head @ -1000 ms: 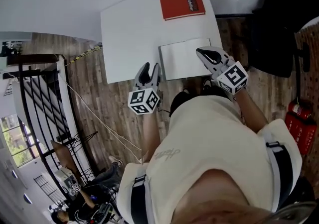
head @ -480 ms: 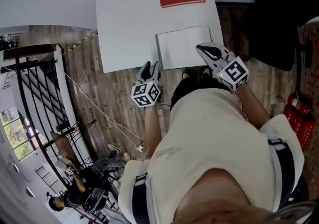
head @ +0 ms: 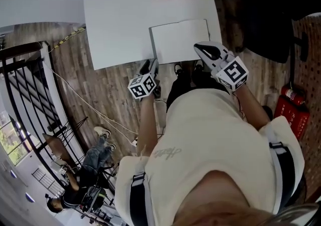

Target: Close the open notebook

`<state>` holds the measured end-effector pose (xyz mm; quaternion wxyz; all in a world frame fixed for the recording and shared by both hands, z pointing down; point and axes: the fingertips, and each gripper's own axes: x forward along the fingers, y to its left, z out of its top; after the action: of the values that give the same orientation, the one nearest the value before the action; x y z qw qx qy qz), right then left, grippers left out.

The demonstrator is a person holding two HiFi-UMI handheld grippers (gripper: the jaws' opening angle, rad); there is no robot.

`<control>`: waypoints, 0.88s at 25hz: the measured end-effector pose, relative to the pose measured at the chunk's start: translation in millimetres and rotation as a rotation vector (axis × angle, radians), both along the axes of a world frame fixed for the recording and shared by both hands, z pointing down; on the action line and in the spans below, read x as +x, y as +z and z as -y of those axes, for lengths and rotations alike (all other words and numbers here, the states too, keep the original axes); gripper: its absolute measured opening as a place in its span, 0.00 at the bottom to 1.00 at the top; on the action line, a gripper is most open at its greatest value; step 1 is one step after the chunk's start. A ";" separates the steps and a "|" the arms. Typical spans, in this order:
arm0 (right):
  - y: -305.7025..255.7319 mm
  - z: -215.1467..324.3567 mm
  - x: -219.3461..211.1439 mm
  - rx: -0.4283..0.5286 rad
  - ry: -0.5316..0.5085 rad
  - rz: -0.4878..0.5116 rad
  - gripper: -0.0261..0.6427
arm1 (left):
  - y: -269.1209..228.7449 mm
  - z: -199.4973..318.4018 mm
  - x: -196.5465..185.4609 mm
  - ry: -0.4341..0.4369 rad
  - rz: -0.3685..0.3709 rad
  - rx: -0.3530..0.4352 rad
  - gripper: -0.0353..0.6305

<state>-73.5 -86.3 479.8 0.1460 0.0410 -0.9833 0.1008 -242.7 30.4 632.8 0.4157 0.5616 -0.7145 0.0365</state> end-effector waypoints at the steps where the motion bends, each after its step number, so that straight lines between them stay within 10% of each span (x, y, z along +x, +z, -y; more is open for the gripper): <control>1: 2.4 -2.1 -3.1 0.002 -0.010 -0.001 0.05 | 7.2 0.0 -1.0 0.007 -0.002 -0.015 0.34; 22: 14.1 -34.5 -35.8 0.017 -0.011 -0.078 0.05 | 99.8 -4.0 17.2 0.185 -0.305 -0.100 0.34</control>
<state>-109.4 -51.8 493.8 0.1845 0.0407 -0.9779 0.0900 -225.5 34.4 732.6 0.5413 0.6027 -0.5858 0.0244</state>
